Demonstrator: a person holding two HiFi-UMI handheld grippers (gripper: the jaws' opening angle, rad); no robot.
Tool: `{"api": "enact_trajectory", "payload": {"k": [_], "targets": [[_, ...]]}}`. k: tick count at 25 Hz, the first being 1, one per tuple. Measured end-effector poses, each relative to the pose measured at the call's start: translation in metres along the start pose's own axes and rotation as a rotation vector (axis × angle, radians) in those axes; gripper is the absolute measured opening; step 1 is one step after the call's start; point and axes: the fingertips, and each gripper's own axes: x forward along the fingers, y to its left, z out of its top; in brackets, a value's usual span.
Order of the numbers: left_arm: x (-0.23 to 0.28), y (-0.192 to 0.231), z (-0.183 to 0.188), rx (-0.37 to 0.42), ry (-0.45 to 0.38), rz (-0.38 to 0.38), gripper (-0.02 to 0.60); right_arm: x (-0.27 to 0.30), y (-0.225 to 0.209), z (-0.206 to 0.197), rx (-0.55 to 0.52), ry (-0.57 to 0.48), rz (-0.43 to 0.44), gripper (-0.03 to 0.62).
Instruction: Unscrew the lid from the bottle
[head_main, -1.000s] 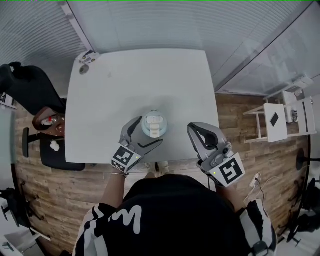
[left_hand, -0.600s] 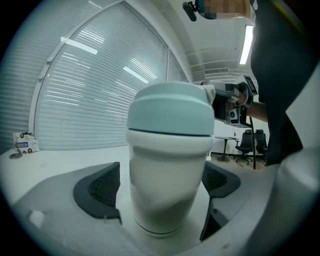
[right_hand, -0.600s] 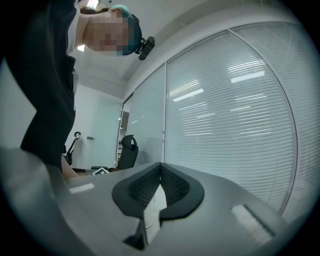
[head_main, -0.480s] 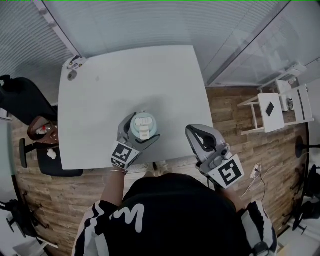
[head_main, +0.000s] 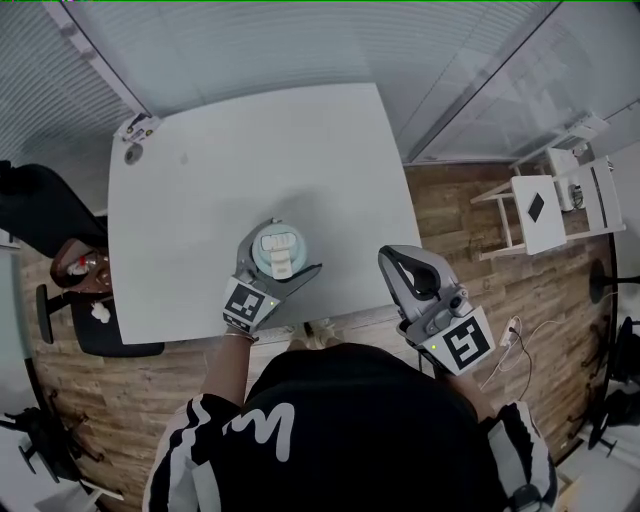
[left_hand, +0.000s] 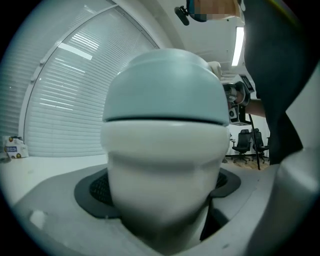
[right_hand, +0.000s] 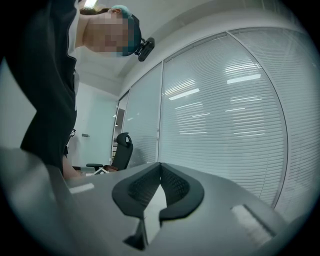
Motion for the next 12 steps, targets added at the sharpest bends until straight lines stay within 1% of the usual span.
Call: {"api": "enact_trajectory", "payload": {"k": [1, 4, 9, 12], "targets": [[0.0003, -0.0007, 0.0001, -0.001, -0.005, -0.004, 0.495, -0.0004, -0.0008, -0.0006, -0.002, 0.000, -0.002, 0.002], [-0.0003, -0.0002, -0.0015, 0.009, -0.005, 0.003, 0.465, -0.0021, -0.0021, -0.0038, -0.001, 0.008, -0.007, 0.002], [0.0023, -0.0008, 0.0001, 0.002, -0.007, -0.007, 0.456, -0.0036, -0.0068, -0.0094, 0.004, 0.022, -0.009, 0.002], [-0.0001, 0.0011, 0.0059, -0.056, -0.036, 0.002, 0.456, -0.0021, -0.0070, -0.0097, -0.004, 0.020, -0.005, 0.002]]}}
